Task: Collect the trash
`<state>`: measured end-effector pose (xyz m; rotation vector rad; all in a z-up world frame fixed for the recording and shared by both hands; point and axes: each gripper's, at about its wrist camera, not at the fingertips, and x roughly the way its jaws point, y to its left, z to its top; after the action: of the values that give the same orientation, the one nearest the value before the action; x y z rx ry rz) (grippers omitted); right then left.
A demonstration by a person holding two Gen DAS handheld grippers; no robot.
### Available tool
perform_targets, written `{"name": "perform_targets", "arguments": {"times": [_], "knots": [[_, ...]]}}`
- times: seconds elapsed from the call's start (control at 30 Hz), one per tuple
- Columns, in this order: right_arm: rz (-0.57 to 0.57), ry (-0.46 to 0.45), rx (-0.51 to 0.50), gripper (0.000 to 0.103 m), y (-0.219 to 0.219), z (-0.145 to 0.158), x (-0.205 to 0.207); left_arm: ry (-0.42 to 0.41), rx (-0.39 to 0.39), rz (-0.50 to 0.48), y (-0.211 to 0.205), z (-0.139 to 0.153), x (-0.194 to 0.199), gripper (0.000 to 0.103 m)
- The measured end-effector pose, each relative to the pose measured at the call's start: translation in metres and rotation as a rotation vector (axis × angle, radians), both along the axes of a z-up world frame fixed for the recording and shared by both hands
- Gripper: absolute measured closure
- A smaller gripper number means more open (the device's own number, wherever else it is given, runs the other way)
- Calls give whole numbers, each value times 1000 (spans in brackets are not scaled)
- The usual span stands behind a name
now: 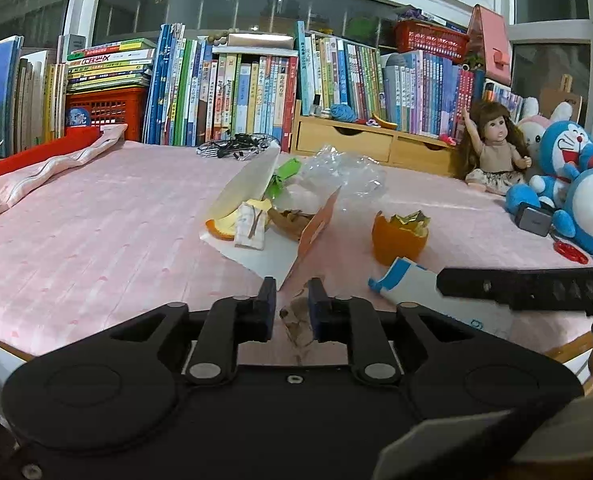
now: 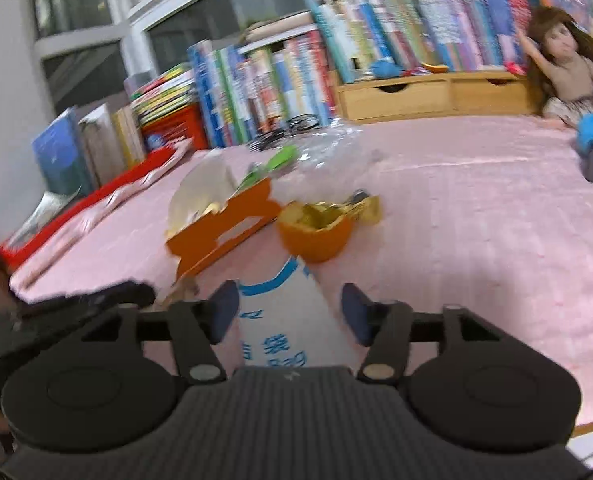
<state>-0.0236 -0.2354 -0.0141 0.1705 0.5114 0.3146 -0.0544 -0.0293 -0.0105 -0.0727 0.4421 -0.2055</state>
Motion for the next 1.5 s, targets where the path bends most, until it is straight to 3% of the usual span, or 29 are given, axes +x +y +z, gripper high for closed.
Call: {"name": "perform_targets", "arguments": {"times": [0.13, 0.2, 0.27, 0.33, 0.4, 0.47, 0.5, 0.6, 0.63, 0.77, 0.93, 1.07, 1.2, 1.5], "knots": [[58, -25, -135, 15, 18, -7, -6, 16, 8, -9, 1, -3, 4, 69], [47, -30, -202, 15, 24, -11, -7, 29, 1, -20, 0, -6, 7, 68], [33, -17, -204, 15, 23, -15, -4, 46, -5, -28, 0, -9, 10, 67], [19, -3, -175, 22, 19, -18, -3, 65, -13, -33, -1, -12, 14, 67], [-2, -12, -168, 38, 16, -18, -3, 69, -21, -38, -2, -13, 15, 69], [-2, -28, -149, 45, 12, -16, -7, 69, -26, -44, -3, -13, 15, 92], [-6, -35, -137, 52, 11, -14, -9, 80, -33, -51, -4, -13, 16, 95], [-22, -54, -125, 69, 9, -9, -14, 79, -42, -53, -4, -12, 12, 95], [-23, -57, -123, 70, 10, -9, -15, 71, -37, -53, -4, -11, 9, 95], [-19, -68, -130, 71, 12, -9, -20, 48, -31, -56, -5, -7, -1, 95], [-31, -49, -159, 58, 16, -18, -15, 44, -30, -54, -4, -4, -7, 95], [-35, -79, -203, 60, 23, -24, -15, 48, -24, -49, -4, -4, -10, 95], [-54, -98, -169, 70, 22, -22, -19, 45, -30, -45, -3, -2, -14, 95], [-35, -144, -156, 71, 25, -12, -49, 43, -55, -57, 5, 6, -32, 95]]}}
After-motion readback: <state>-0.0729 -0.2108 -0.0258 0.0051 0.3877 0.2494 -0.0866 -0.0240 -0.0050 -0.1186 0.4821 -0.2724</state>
